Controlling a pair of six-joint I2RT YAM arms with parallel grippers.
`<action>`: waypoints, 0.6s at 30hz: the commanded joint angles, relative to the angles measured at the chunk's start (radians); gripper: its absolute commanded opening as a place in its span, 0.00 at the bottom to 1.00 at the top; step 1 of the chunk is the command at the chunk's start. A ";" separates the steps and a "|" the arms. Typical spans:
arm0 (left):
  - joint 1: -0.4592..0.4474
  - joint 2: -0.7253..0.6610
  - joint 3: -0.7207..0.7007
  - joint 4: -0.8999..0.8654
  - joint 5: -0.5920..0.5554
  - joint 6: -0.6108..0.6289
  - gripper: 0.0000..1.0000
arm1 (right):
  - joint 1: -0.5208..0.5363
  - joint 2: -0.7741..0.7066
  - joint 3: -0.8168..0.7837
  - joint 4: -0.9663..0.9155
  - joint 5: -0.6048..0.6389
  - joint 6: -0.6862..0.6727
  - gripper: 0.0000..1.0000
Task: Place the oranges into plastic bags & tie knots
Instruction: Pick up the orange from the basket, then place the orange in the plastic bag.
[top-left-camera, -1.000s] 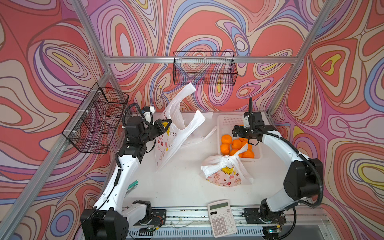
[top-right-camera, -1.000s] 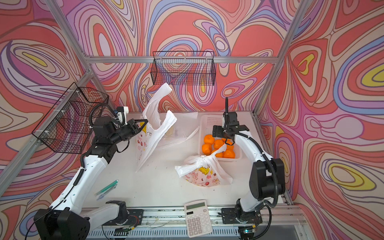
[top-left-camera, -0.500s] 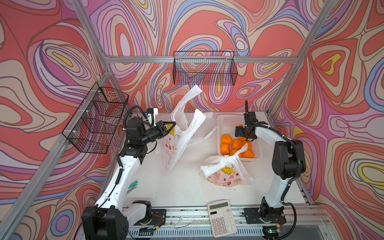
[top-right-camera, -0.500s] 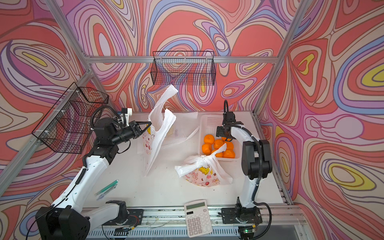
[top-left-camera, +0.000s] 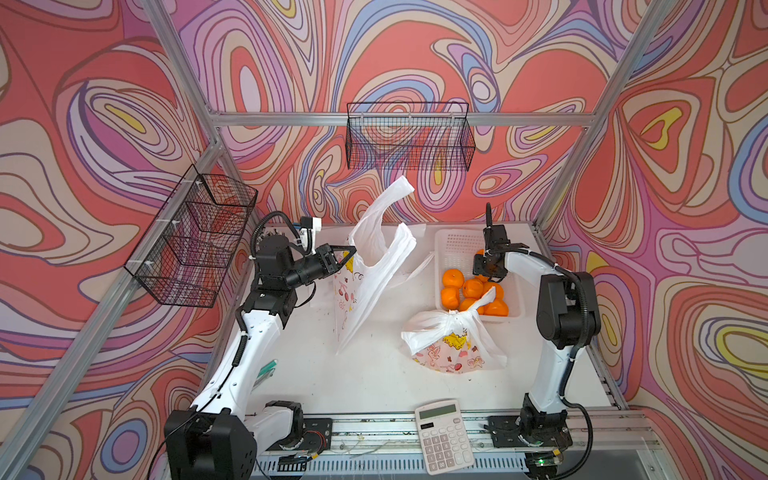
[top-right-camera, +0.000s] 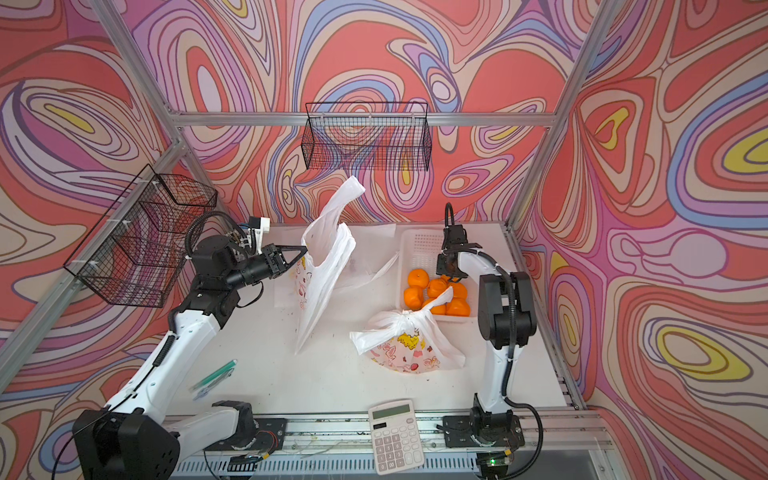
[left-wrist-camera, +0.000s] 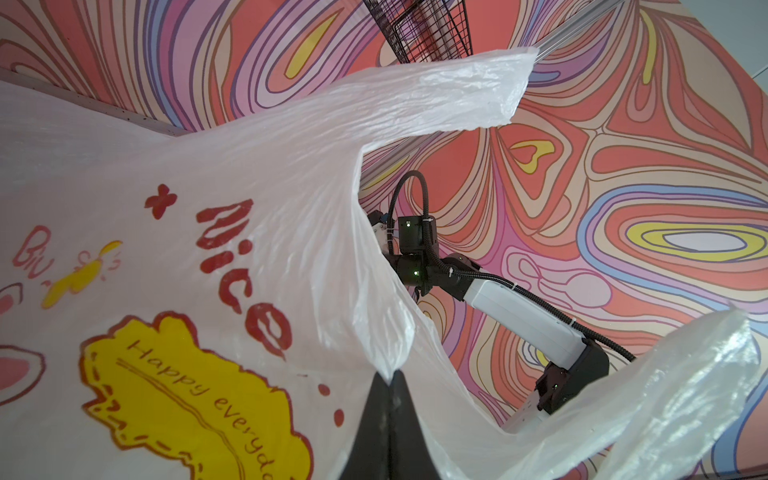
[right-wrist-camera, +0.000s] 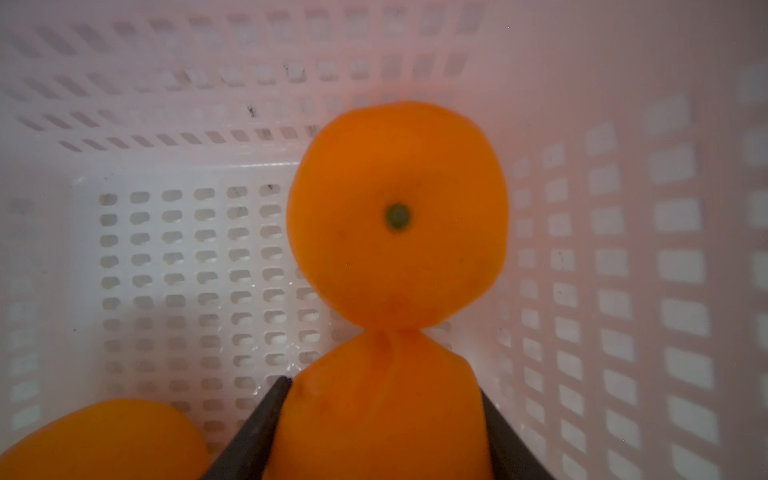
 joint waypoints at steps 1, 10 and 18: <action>-0.015 0.017 -0.015 -0.006 0.015 0.038 0.00 | -0.008 -0.148 -0.031 0.034 -0.052 -0.014 0.54; -0.069 0.100 -0.011 0.065 0.010 0.056 0.00 | 0.024 -0.501 -0.139 0.163 -0.585 0.137 0.51; -0.113 0.151 -0.010 0.117 0.005 0.044 0.00 | 0.265 -0.563 -0.235 0.491 -0.749 0.394 0.51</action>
